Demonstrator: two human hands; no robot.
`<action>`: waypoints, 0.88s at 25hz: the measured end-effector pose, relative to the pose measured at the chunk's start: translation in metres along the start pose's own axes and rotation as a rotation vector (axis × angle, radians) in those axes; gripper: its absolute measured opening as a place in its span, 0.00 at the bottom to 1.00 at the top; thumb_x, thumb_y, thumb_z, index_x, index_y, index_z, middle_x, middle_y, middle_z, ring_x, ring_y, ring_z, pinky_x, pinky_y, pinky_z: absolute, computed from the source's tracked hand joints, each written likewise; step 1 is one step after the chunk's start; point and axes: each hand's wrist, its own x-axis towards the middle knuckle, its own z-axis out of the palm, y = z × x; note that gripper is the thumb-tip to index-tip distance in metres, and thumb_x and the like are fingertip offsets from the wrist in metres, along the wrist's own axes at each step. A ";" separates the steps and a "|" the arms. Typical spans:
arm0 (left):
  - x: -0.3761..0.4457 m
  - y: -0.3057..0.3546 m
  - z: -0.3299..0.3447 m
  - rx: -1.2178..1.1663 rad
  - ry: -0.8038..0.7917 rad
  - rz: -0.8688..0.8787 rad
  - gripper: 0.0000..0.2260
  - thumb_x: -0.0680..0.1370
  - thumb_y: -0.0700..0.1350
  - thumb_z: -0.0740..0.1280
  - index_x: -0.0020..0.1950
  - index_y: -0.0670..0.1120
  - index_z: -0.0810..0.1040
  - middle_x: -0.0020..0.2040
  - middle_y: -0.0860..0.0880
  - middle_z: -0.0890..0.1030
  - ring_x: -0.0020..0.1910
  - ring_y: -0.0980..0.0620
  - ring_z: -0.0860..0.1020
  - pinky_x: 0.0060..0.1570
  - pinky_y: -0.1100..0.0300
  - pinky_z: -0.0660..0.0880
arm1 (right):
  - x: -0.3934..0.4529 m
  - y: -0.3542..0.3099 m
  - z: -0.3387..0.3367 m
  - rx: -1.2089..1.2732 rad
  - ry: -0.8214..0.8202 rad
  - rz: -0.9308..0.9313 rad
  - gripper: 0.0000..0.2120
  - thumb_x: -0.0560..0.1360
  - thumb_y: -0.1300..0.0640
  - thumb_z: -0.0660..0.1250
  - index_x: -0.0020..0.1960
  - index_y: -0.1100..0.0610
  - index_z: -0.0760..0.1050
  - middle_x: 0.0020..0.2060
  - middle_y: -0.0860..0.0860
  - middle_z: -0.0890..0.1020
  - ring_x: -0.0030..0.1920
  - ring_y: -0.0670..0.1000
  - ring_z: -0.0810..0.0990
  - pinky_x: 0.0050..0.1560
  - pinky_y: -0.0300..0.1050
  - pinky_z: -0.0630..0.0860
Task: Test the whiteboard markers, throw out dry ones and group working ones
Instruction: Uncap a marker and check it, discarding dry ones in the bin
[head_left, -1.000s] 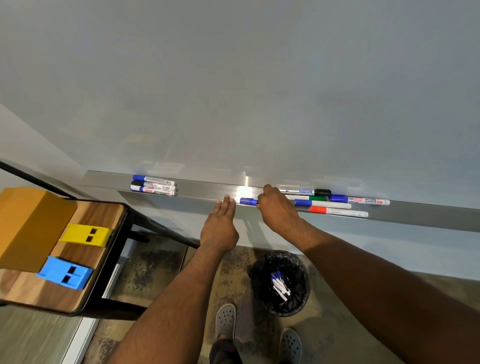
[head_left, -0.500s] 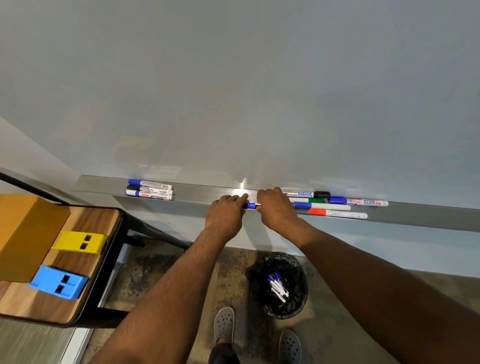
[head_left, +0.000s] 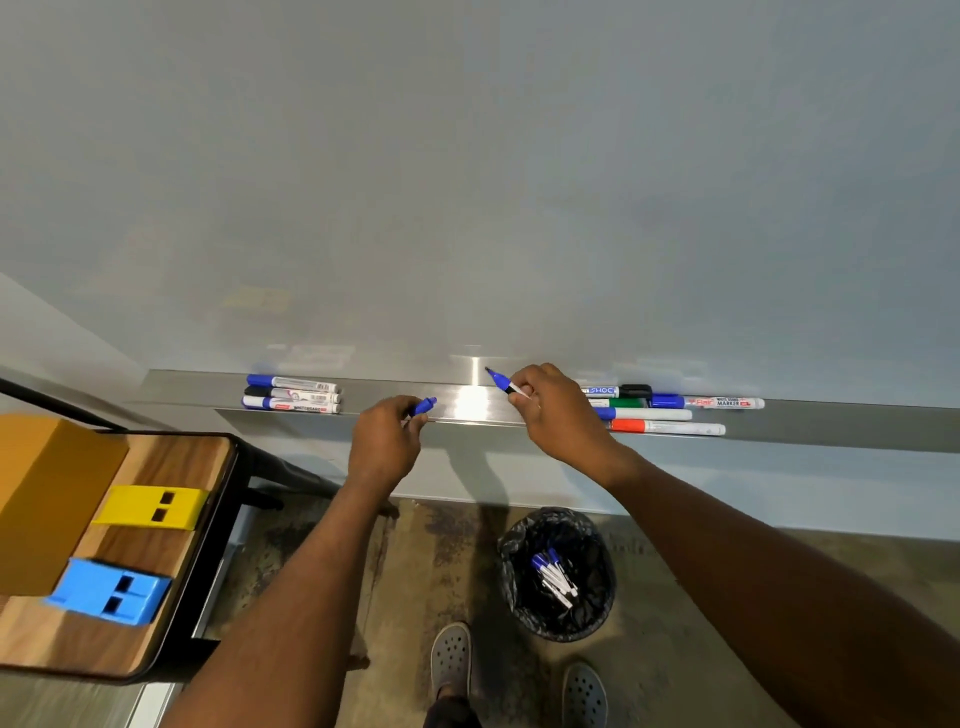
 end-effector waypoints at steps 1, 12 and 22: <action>-0.006 0.005 -0.003 -0.078 0.010 -0.061 0.13 0.78 0.45 0.69 0.61 0.43 0.80 0.53 0.47 0.83 0.50 0.51 0.79 0.52 0.59 0.74 | -0.005 -0.003 -0.006 0.156 0.016 0.040 0.09 0.81 0.54 0.61 0.58 0.57 0.74 0.49 0.52 0.78 0.45 0.51 0.77 0.48 0.48 0.74; -0.057 0.137 -0.050 -0.661 0.025 0.002 0.11 0.78 0.41 0.65 0.56 0.53 0.79 0.36 0.47 0.84 0.36 0.55 0.83 0.42 0.59 0.79 | -0.058 -0.031 -0.099 0.558 0.220 -0.115 0.07 0.80 0.57 0.63 0.48 0.46 0.69 0.36 0.50 0.81 0.29 0.40 0.75 0.36 0.39 0.72; -0.057 0.304 -0.143 -0.546 0.176 0.556 0.09 0.75 0.48 0.72 0.54 0.53 0.81 0.38 0.53 0.85 0.40 0.58 0.83 0.44 0.63 0.79 | -0.085 -0.071 -0.287 0.992 0.317 -0.342 0.13 0.82 0.62 0.57 0.60 0.52 0.78 0.46 0.56 0.84 0.39 0.51 0.79 0.40 0.41 0.75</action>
